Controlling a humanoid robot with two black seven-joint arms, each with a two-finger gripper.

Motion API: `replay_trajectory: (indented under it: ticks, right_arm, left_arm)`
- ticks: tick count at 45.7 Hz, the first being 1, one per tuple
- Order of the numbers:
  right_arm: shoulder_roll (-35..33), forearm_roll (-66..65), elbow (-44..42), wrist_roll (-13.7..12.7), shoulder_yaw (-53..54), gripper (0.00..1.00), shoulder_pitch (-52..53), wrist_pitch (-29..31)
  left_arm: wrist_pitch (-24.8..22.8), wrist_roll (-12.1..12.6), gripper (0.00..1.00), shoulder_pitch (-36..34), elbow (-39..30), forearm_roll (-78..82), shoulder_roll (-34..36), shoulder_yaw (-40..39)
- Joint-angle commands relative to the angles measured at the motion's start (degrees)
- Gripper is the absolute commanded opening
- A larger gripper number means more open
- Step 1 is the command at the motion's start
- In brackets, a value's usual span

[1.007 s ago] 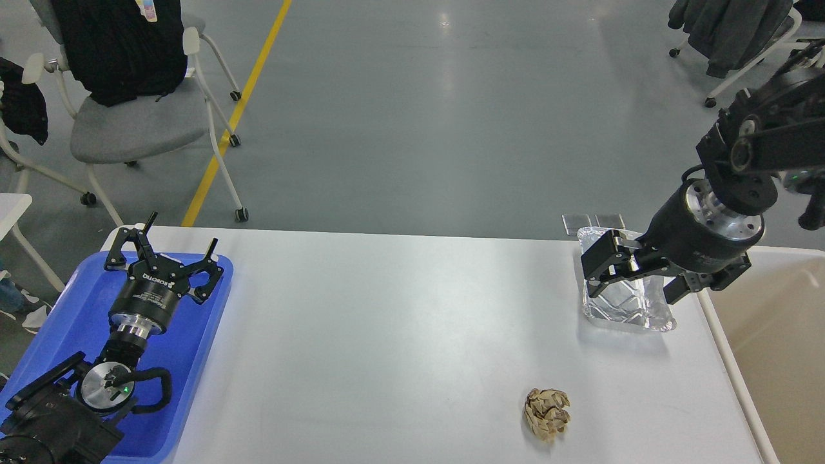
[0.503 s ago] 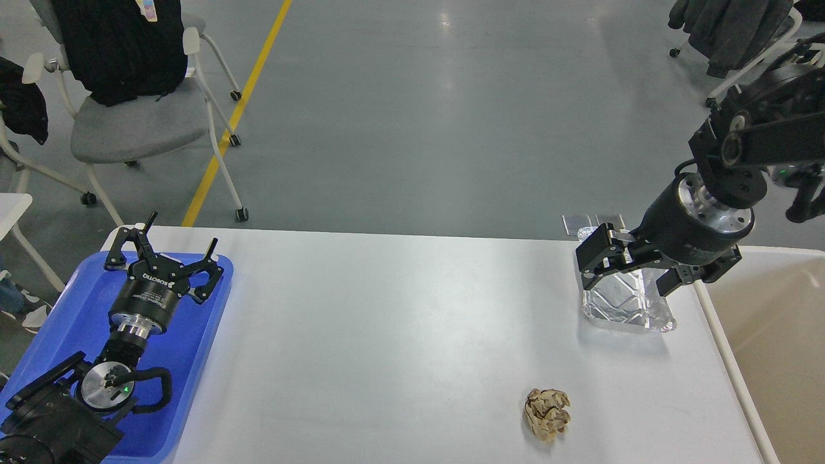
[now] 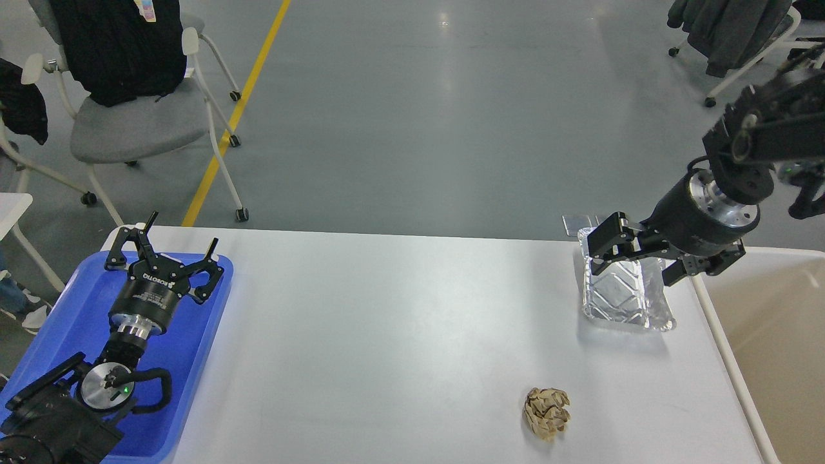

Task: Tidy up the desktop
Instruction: 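Raise the right gripper and move it beside the container toward the bin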

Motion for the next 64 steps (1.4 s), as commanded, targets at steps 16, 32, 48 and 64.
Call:
replay_trajectory:
  ticks: [16, 32, 48, 64]
  right_arm:
    - [-11.5, -1.0, -27.7, 0.3, 1.3, 1.0, -13.8, -0.3]
    - [-10.8, -1.0, -33.8, 0.3, 2.0, 1.0, -21.4, -2.7]
    - [-7.1, -3.1, -54.4, 0.5, 11.2, 1.0, -44.1, -5.8]
    - [-5.7, -8.6, -62.5, 0.9, 20.4, 0.99, -56.0, -6.5]
  left_arm:
    - [0.0, 0.0, 0.99, -0.1, 0.0, 0.0, 0.0, 0.0]
    - [0.0, 0.1, 0.99, -0.1, 0.0, 0.0, 0.0, 0.0]
    - [0.0, 0.0, 0.99, -0.1, 0.0, 0.0, 0.0, 0.0]
    - [0.0, 0.0, 0.99, -0.1, 0.0, 0.0, 0.0, 0.0]
